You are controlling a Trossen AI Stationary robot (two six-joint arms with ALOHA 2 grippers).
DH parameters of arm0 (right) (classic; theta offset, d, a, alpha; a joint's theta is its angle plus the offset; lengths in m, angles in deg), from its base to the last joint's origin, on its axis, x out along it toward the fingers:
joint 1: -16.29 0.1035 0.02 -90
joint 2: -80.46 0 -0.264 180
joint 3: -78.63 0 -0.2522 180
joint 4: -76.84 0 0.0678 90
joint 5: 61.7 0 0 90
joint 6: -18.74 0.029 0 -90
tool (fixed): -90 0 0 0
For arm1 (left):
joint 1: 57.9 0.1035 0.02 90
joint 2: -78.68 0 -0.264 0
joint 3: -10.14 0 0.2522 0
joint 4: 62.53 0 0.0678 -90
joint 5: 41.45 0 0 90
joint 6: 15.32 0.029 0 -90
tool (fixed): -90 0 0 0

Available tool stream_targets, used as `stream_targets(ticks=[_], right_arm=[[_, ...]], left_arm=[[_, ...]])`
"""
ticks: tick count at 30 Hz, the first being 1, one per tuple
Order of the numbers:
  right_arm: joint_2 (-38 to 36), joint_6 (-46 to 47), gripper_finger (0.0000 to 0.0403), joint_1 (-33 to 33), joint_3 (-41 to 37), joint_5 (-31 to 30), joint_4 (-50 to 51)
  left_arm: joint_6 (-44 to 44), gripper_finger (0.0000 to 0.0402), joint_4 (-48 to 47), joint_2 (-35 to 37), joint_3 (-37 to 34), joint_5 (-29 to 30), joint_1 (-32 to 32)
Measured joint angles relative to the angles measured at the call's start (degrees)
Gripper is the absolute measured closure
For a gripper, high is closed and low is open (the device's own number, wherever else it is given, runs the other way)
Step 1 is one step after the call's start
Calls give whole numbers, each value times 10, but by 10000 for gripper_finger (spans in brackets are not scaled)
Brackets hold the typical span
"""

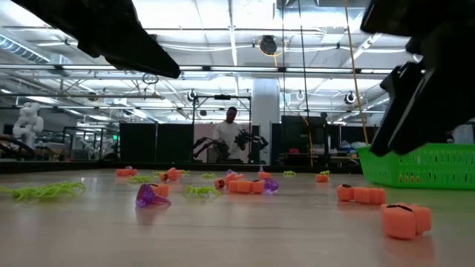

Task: Sort Halloween decoration
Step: Put the orange skeleton toy into the green bin

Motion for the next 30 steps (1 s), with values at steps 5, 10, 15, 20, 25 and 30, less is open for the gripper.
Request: stream_targets(ticks=[5,10,15,20,25,30], right_arm=[[22,0,188,-5,0,1,-8],[38,-3,193,-6,0,4,-18],[45,5,193,-6,0,2,-20],[45,6,193,-6,0,1,-24],[62,-6,193,-7,0,0,-43],[76,2,193,-8,0,-3,-57]], left_arm=[[0,285,0,0,0,-30,0],[0,285,0,0,0,-44,0],[0,285,3,0,0,-44,0],[0,285,29,0,0,-56,0],[0,285,46,0,0,-68,-1],[-4,285,45,0,0,-74,-7]])
